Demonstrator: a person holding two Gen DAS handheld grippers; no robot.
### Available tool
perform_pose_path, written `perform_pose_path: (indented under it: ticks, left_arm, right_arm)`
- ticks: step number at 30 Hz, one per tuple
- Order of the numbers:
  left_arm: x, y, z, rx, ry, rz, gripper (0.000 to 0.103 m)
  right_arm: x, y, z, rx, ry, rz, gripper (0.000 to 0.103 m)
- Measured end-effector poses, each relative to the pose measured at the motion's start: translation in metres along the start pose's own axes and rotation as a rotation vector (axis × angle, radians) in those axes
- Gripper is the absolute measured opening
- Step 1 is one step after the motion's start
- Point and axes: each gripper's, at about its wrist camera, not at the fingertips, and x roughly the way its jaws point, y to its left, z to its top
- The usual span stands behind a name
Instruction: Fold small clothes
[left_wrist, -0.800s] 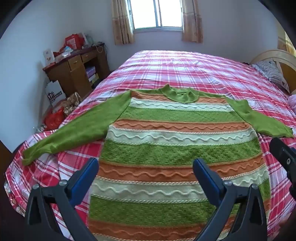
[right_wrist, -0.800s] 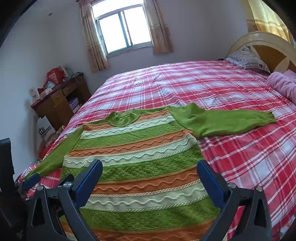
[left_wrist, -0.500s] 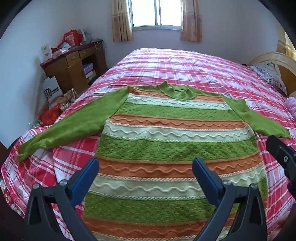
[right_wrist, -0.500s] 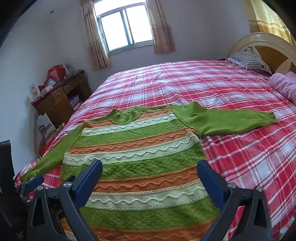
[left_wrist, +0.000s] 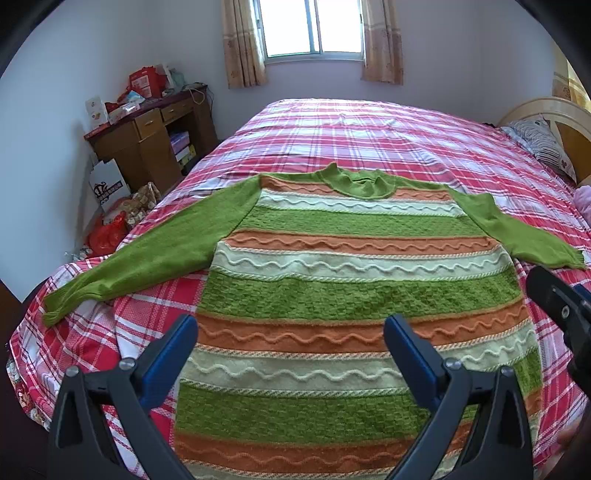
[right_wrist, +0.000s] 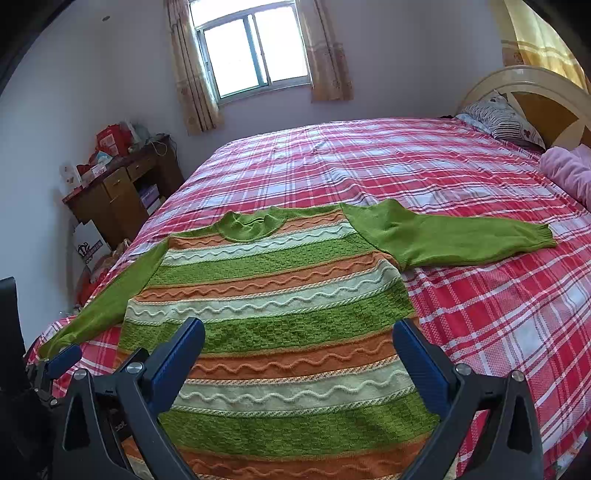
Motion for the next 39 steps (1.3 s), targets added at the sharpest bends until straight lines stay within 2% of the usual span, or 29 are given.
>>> perform_pose_path:
  ticks: [39]
  left_arm:
    - [0.0001,-0.0023,-0.0019,-0.001,0.01,-0.005,0.102]
  right_arm:
    - [0.001,0.0005,-0.0005,0.009,0.014,0.009,0.102]
